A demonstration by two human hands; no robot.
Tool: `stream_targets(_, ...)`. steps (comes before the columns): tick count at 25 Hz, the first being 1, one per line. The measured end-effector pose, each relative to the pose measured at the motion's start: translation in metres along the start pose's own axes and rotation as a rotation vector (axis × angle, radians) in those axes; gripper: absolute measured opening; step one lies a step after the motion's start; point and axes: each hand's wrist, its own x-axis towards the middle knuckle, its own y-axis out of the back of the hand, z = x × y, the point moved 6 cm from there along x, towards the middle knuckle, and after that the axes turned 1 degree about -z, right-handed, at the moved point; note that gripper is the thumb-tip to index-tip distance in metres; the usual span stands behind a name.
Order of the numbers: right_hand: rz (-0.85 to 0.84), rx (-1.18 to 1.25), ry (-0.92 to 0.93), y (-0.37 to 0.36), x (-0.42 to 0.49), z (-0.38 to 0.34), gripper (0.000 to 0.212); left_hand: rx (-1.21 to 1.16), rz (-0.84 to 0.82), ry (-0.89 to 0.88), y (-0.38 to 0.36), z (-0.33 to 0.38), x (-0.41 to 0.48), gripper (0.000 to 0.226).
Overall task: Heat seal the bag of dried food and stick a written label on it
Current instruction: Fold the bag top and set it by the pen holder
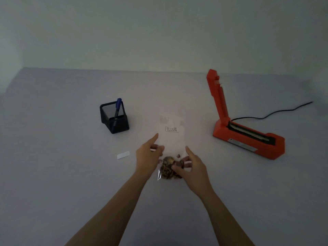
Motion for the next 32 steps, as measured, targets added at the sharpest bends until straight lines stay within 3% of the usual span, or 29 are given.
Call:
stream_targets(7, 0.05, 0.08, 0.101, 0.003, 0.096, -0.059, 0.08, -0.013, 0.028, -0.116, 0.015, 0.069, 0.092, 0.053)
stream_targets(17, 0.056, 0.018, 0.022, 0.014, 0.257, -0.064, 0.08, 0.097, 0.097, -0.02, -0.024, 0.086, 0.248, 0.052)
stream_targets(25, 0.02, -0.027, -0.041, 0.007, 0.315, -0.051, 0.079, 0.492, 0.138, -0.128, -0.038, 0.091, 0.301, 0.048)
stream_targets(32, 0.005, -0.131, -0.075, 0.007, 0.312, -0.051, 0.082, 0.717, 0.136, -0.185, -0.046, 0.095, 0.297, 0.026)
